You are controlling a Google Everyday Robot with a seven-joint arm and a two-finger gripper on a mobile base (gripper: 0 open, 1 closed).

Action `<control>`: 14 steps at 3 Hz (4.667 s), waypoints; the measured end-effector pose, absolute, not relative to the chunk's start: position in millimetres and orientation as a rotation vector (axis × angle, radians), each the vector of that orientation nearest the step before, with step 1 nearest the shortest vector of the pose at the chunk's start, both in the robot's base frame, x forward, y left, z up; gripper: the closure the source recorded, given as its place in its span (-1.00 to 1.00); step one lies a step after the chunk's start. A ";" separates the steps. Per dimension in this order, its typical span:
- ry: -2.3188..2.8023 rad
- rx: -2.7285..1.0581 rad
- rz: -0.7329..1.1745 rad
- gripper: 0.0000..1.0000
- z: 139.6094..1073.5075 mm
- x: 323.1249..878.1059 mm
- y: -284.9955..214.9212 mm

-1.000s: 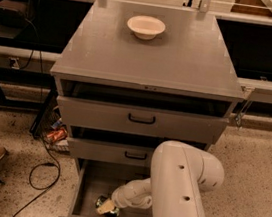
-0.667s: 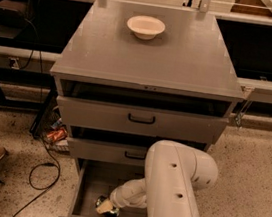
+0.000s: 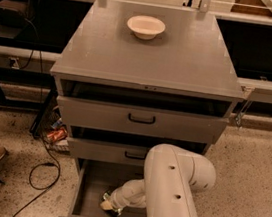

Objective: Pick green can from bottom drawer and place on counter

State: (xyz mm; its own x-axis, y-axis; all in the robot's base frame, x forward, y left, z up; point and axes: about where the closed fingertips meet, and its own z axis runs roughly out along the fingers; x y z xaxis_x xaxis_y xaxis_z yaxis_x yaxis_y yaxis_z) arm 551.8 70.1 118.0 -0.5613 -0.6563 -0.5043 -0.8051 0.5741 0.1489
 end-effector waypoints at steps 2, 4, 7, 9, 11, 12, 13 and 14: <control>2.339 -1.221 0.650 0.90 147.7 542.0 66.4; 2.030 -1.328 0.857 1.00 257.1 524.9 39.6; 1.900 -1.303 0.990 1.00 301.7 516.7 -13.0; 1.769 -1.206 0.745 1.00 414.0 492.1 -86.2; 1.707 -1.245 0.574 1.00 514.4 504.4 -129.0; 1.707 -1.245 0.574 1.00 514.4 504.4 -129.0; 1.674 -1.253 0.469 1.00 567.3 506.6 -163.5; 1.631 -1.255 0.387 1.00 617.5 505.5 -193.2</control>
Offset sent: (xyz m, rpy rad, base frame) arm -0.0179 -0.0204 0.0742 0.1982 -0.0020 0.1210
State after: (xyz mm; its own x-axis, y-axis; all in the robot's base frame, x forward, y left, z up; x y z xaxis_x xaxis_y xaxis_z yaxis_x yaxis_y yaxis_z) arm 505.5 -193.2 617.5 0.0385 -0.5398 -0.8409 -0.8602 0.4103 -0.3028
